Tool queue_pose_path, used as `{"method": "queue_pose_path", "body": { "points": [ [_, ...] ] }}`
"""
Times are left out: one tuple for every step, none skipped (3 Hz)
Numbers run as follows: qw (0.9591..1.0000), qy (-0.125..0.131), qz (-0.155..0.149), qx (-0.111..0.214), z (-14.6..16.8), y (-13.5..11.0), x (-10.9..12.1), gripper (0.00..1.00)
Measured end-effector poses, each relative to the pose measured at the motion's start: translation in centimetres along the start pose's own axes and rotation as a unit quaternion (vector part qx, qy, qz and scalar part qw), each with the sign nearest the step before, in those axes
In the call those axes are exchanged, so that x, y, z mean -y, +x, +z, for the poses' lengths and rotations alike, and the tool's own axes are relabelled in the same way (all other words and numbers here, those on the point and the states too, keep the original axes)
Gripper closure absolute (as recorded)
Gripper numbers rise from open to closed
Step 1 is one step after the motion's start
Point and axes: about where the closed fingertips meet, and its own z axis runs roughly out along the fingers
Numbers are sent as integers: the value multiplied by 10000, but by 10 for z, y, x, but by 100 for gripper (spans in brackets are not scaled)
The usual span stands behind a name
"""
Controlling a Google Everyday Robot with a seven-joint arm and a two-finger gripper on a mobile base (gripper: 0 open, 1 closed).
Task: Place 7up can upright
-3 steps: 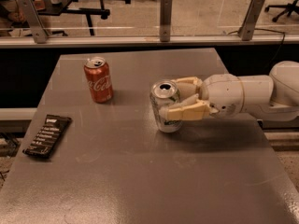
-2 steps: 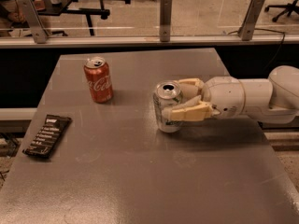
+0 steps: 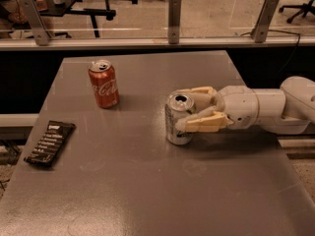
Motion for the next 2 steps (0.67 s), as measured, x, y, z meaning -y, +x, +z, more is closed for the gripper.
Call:
{"method": "queue_pose_path", "body": {
  "points": [
    [10000, -11, -8, -5, 2, -1, 0, 0],
    [10000, -12, -8, -5, 2, -1, 0, 0]
  ]
}}
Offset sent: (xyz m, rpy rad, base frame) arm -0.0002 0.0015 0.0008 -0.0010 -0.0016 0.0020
